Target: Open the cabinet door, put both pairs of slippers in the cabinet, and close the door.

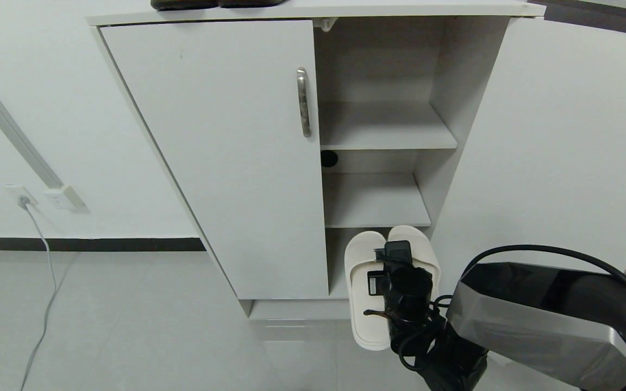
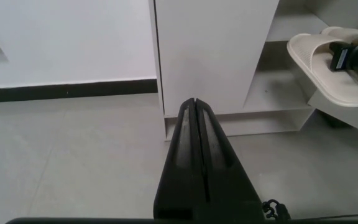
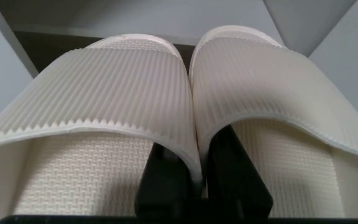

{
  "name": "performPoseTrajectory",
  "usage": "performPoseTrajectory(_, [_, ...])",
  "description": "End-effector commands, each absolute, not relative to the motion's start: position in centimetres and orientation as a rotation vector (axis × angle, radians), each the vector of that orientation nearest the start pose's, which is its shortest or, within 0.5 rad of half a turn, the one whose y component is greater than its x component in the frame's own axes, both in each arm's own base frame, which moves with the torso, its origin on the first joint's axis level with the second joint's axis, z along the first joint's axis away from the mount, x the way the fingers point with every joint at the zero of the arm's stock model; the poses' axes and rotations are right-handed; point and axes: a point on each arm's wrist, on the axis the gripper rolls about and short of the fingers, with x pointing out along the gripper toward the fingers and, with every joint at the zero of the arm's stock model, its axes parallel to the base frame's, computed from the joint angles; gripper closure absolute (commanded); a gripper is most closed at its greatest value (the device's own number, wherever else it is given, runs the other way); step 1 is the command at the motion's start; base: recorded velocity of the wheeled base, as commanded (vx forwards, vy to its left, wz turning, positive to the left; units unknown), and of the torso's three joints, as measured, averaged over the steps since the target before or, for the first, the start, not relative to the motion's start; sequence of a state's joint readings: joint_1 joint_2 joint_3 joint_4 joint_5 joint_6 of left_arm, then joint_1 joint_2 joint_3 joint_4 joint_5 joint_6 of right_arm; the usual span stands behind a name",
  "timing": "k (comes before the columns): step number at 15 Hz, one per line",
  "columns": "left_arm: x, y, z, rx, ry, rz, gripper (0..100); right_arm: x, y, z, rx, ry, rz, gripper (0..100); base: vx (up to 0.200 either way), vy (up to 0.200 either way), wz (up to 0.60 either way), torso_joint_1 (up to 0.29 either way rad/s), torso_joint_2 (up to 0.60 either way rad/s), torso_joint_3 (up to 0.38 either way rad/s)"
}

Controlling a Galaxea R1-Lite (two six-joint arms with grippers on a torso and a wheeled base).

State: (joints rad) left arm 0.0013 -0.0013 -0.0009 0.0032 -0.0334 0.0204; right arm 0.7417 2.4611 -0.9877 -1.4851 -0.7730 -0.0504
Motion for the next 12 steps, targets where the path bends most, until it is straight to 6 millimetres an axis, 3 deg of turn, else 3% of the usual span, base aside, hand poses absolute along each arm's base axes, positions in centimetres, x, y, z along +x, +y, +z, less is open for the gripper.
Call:
performPoseTrajectory(1, [-2.29, -0.08, 7.56, 0.021, 0.001, -0.034, 100, 32.11, 27.33, 2.43, -0.041, -0.009, -0.031, 100, 0.200, 0.000, 0.00, -0.002, 0.00, 0.002])
performPoseTrajectory(12, [-2.28, -0.08, 7.52, 0.020, 0.003, -0.034, 100, 32.23, 27.27, 2.47, -0.042, -0.010, -0.034, 100, 0.200, 0.000, 0.00, 0.002, 0.00, 0.002])
